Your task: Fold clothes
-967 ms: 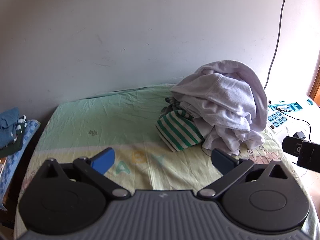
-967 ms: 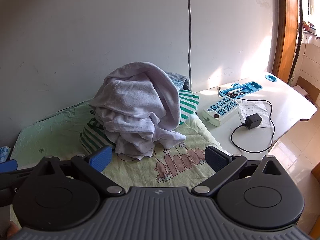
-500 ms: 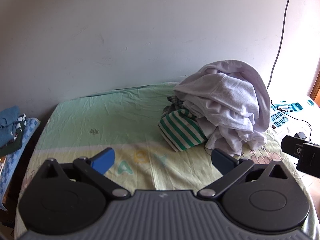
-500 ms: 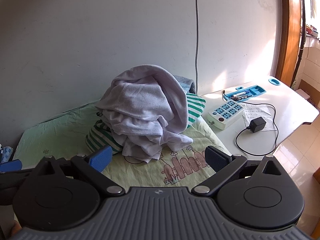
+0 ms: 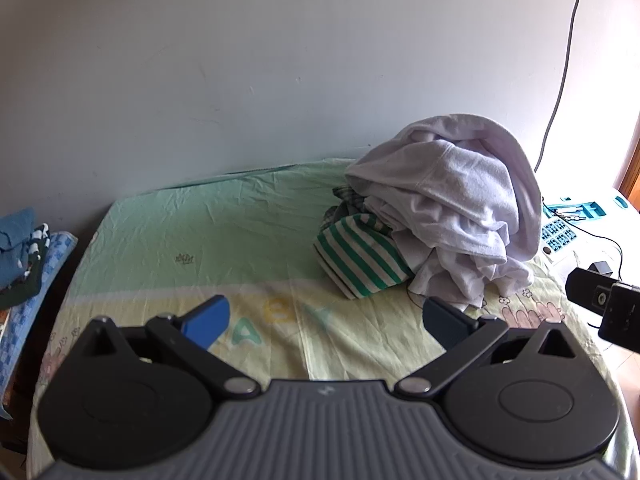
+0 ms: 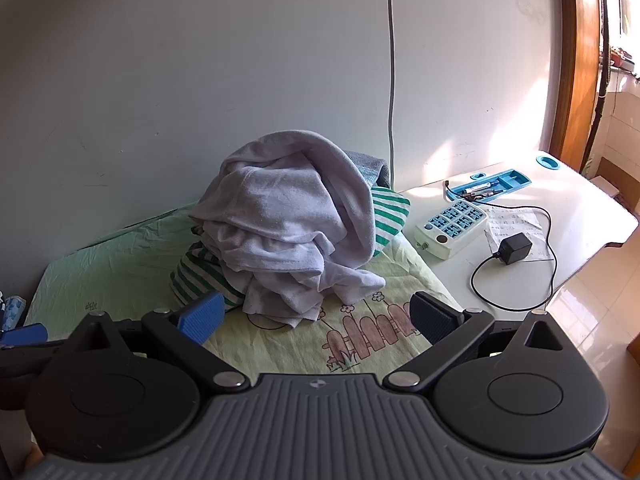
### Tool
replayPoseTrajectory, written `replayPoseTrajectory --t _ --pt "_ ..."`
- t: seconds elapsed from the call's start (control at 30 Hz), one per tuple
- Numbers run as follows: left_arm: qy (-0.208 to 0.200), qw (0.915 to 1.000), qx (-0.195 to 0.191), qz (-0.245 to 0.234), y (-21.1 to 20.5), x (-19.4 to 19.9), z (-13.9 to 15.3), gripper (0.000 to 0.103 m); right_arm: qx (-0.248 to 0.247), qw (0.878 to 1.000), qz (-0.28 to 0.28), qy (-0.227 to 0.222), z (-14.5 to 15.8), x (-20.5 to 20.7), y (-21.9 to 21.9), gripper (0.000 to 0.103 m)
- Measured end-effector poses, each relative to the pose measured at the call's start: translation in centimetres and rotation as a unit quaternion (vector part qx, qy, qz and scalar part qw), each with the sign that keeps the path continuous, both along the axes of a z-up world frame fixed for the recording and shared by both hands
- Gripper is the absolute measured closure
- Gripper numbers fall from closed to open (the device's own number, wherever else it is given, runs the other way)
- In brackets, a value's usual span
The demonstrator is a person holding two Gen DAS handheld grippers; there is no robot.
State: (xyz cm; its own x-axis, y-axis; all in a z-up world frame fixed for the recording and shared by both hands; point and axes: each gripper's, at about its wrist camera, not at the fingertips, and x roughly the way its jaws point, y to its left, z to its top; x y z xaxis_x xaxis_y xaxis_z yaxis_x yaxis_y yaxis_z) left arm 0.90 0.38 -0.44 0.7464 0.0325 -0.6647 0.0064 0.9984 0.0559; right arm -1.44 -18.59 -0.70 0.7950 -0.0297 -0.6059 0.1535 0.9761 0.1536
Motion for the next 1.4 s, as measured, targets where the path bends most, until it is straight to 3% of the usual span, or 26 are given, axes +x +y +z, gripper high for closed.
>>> replayPoseTrajectory --t 1.13,1.4 --pt "0.0 0.9996 0.011 -0.025 -1.2 0.3 -0.6 0.0 -0.016 1.0 0.003 0.013 -0.9 0.7 -0.1 0.002" --pt "0.005 0.9989 0.029 -0.037 -1.9 2.5 -1.5 0.0 -0.012 1.0 0.019 0.009 -1.6 2.3 -0.2 0.002"
